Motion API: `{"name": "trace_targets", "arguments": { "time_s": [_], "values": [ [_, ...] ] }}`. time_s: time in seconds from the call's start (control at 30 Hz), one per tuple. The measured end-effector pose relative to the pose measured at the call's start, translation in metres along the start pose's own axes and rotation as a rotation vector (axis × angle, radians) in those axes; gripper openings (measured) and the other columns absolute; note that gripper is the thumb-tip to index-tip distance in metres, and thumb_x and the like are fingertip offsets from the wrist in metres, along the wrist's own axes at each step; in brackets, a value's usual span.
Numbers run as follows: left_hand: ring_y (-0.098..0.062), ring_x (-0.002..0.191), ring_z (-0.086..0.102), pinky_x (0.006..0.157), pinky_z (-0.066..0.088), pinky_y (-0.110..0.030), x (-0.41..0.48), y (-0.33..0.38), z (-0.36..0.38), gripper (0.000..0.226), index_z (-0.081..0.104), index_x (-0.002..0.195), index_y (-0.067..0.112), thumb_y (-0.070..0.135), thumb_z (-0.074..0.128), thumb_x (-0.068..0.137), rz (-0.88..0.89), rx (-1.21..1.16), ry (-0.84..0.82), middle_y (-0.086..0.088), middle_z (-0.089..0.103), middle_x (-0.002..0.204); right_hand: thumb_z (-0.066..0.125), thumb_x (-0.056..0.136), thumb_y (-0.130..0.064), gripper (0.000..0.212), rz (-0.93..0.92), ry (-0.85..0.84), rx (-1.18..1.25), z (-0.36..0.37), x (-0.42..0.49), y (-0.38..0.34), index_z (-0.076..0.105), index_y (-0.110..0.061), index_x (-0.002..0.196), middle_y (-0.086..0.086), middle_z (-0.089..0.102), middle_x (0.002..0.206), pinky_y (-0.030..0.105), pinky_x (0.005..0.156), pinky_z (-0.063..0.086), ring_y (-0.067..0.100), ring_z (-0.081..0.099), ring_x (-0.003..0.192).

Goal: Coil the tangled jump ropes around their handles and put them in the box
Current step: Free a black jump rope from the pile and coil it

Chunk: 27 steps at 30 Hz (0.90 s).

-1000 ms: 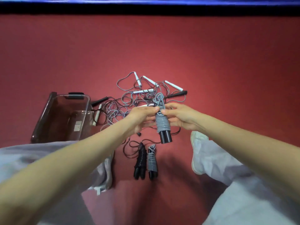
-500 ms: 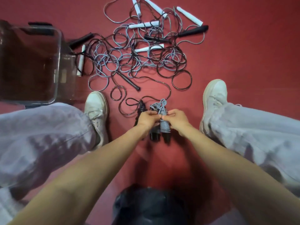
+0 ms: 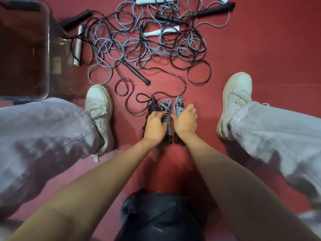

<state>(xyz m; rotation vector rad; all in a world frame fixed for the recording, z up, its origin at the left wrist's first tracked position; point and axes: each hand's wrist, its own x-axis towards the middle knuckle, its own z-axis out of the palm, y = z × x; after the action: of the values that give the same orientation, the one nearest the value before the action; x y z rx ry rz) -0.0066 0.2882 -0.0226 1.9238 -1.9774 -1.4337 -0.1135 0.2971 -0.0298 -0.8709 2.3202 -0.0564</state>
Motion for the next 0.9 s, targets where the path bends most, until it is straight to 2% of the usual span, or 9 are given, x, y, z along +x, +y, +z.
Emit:
{"name": "trace_targets", "arguments": {
  "time_s": [0.13,0.3,0.37,0.47,0.63,0.73,0.83,0.9],
  "values": [
    [-0.029,0.122,0.049,0.103,0.027,-0.02,0.0,0.0,-0.003,0.044,0.057,0.13,0.001,-0.004,0.054,0.086,-0.023,-0.008,-0.008,-0.018,0.053,0.128,0.065,0.089,-0.027,0.051,-0.113,-0.023,0.03,0.005,-0.004,0.005,0.038,-0.003,0.126,0.017,0.041,0.13,0.041,0.097,0.035,0.035,0.039,0.123],
    [-0.027,0.121,0.051,0.102,0.028,-0.019,0.001,-0.002,-0.006,0.039,0.061,0.125,0.002,-0.002,0.055,0.086,-0.026,-0.005,-0.043,-0.016,0.055,0.128,0.066,0.088,-0.025,0.039,-0.127,-0.126,0.146,-0.004,0.0,0.017,0.045,-0.006,0.116,0.017,0.045,0.122,0.039,0.096,0.034,0.037,0.045,0.116],
    [-0.027,0.113,0.057,0.101,0.034,-0.023,0.004,0.0,-0.01,0.035,0.065,0.12,0.005,0.0,0.057,0.086,-0.053,-0.046,-0.049,-0.015,0.059,0.124,0.065,0.089,-0.03,0.034,-0.07,-0.143,0.213,-0.011,0.005,0.015,0.051,-0.008,0.112,0.016,0.047,0.121,0.035,0.097,0.035,0.034,0.05,0.113],
    [-0.028,0.103,0.062,0.096,0.044,-0.028,0.008,0.004,-0.019,0.028,0.068,0.111,0.006,0.0,0.058,0.085,-0.074,-0.108,-0.015,-0.014,0.066,0.113,0.064,0.089,-0.026,0.025,-0.025,-0.141,0.264,-0.018,0.014,0.015,0.06,-0.009,0.106,0.015,0.054,0.12,0.027,0.094,0.035,0.03,0.054,0.109],
    [-0.018,0.09,0.056,0.091,0.043,-0.024,0.018,0.021,-0.046,0.027,0.064,0.114,0.002,-0.002,0.058,0.088,-0.08,-0.221,0.037,-0.007,0.065,0.104,0.061,0.09,-0.022,0.016,-0.091,-0.058,0.423,-0.037,0.026,0.0,0.065,-0.011,0.102,0.013,0.063,0.114,0.03,0.094,0.039,0.026,0.059,0.105],
    [-0.015,0.086,0.052,0.085,0.046,-0.026,0.042,0.038,-0.072,0.027,0.061,0.114,0.004,-0.003,0.055,0.089,-0.05,-0.294,0.101,-0.002,0.058,0.1,0.059,0.092,-0.018,0.02,-0.219,-0.048,0.513,-0.061,0.043,-0.031,0.064,-0.01,0.11,0.011,0.064,0.116,0.03,0.097,0.041,0.024,0.059,0.11],
    [-0.019,0.087,0.054,0.087,0.049,-0.032,0.075,0.055,-0.102,0.028,0.059,0.115,0.004,-0.003,0.056,0.088,-0.039,-0.356,0.152,-0.002,0.056,0.1,0.06,0.092,-0.019,0.03,-0.284,-0.096,0.465,-0.083,0.067,-0.067,0.059,-0.011,0.122,0.01,0.06,0.126,0.029,0.098,0.04,0.023,0.056,0.115],
    [-0.017,0.088,0.053,0.08,0.047,-0.026,0.096,0.063,-0.115,0.03,0.059,0.117,0.005,-0.002,0.058,0.088,-0.052,-0.356,0.162,-0.002,0.055,0.101,0.061,0.092,-0.02,0.034,-0.308,-0.112,0.386,-0.091,0.082,-0.085,0.056,-0.013,0.126,0.009,0.057,0.13,0.028,0.097,0.038,0.024,0.053,0.119]
  ]
}}
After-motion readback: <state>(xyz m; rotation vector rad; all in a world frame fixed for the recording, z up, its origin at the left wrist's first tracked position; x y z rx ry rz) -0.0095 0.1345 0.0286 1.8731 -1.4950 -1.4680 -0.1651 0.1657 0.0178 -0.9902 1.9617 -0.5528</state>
